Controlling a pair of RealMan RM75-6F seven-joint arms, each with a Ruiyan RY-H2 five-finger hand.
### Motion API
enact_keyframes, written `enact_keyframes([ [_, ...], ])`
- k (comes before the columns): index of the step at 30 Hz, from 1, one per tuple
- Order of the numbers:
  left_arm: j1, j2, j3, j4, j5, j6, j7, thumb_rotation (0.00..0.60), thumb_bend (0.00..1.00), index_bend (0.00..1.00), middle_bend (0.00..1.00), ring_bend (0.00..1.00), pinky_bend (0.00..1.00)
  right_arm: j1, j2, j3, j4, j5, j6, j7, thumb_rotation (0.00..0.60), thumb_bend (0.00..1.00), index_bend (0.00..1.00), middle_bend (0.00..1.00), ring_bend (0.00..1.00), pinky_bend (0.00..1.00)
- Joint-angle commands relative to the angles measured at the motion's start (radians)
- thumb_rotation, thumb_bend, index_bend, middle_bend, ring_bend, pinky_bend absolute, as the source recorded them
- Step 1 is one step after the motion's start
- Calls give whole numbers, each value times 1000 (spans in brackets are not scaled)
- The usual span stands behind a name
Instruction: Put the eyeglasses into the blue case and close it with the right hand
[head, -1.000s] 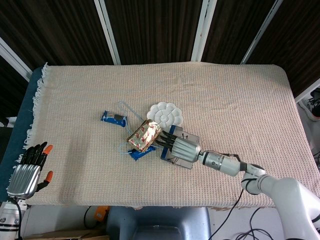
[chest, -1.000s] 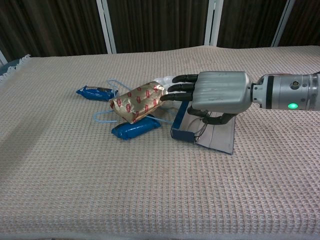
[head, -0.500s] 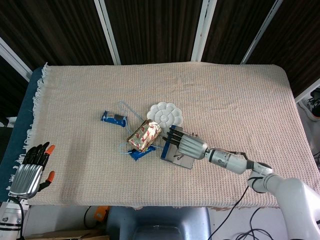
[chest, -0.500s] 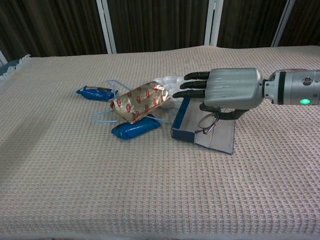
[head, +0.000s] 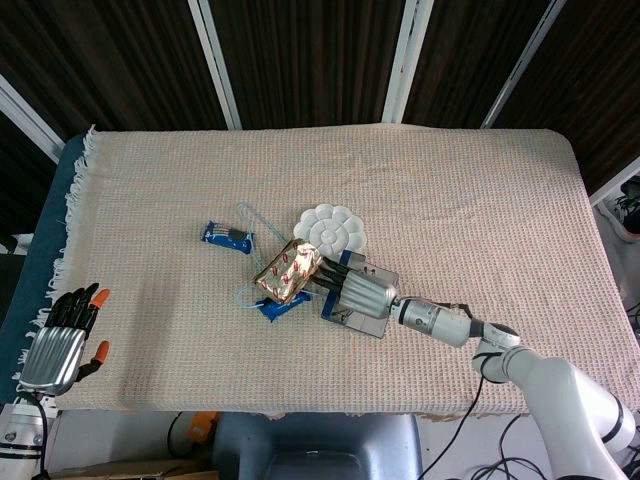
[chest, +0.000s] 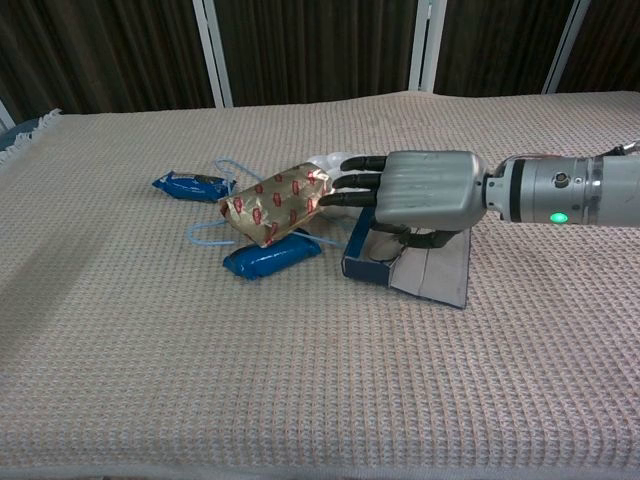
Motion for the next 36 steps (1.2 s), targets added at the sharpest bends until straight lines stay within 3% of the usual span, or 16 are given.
enact_keyframes([
  [1, 0, 1, 1, 0, 2, -1, -3, 600, 386, 0, 0, 0, 97, -3, -6, 3, 8, 3, 13, 2, 600, 593, 546, 69, 0, 0],
  [9, -2, 2, 5, -1, 5, -3, -4, 600, 385, 0, 0, 0, 98, -14, -20, 29, 7, 35, 32, -19, 600, 273, 450, 54, 0, 0],
  [12, -2, 3, 6, -1, 8, -2, -8, 600, 386, 0, 0, 0, 98, -16, -19, 35, -3, 43, 30, -30, 600, 210, 429, 49, 0, 0],
  [26, 1, 6, 10, -7, 12, 1, -8, 600, 385, 0, 0, 0, 105, -62, 62, 45, -85, 57, 123, -38, 600, 181, 398, 47, 0, 0],
  [36, -1, 6, 9, -6, 10, 0, -10, 600, 386, 0, 0, 0, 106, -50, 37, 51, -75, 65, 77, -65, 600, 179, 355, 44, 0, 0],
])
